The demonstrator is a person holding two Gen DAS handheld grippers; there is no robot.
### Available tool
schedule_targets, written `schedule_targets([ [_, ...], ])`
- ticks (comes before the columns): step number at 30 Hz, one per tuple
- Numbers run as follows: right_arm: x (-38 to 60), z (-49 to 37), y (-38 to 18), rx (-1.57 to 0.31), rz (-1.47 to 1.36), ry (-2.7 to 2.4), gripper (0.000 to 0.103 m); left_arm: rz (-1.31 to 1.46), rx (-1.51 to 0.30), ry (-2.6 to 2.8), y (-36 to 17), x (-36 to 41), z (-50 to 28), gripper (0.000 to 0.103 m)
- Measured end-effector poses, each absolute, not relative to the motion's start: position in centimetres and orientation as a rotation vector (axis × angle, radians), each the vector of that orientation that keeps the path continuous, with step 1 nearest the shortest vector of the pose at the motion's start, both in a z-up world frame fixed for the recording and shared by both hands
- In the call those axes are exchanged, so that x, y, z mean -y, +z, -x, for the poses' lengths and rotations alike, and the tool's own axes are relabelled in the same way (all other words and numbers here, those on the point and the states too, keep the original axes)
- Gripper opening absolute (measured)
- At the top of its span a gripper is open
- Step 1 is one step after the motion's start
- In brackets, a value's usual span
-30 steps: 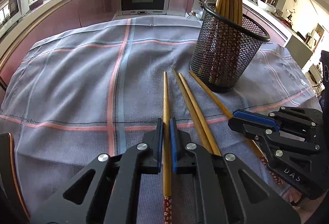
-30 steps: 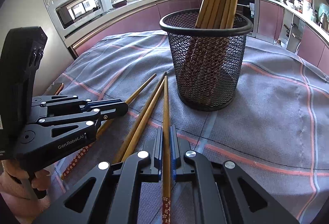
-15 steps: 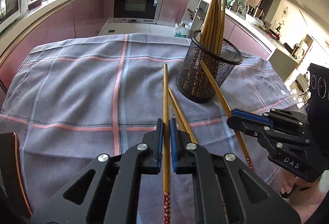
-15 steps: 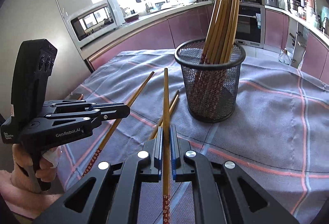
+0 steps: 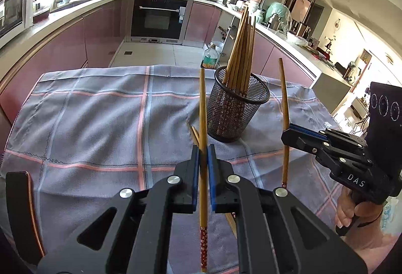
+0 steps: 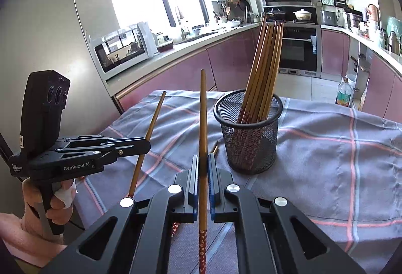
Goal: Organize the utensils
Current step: 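Lift the left tool's chopstick upright over the mesh cup while the right tool carries its own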
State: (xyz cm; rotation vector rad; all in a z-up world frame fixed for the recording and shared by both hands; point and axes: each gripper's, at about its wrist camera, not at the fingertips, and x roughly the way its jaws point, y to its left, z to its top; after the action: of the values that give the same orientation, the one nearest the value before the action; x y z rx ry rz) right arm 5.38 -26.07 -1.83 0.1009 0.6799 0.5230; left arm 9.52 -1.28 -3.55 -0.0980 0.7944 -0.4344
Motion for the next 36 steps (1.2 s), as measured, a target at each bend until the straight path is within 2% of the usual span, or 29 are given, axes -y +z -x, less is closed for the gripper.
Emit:
schedule_targets([
  [36, 28.4, -6.3, 4.5, -0.486, -0.119, 0.494, 0.005, 0.158, -0.574, -0.525, 5.0, 0.2, -8.6, 0.007],
])
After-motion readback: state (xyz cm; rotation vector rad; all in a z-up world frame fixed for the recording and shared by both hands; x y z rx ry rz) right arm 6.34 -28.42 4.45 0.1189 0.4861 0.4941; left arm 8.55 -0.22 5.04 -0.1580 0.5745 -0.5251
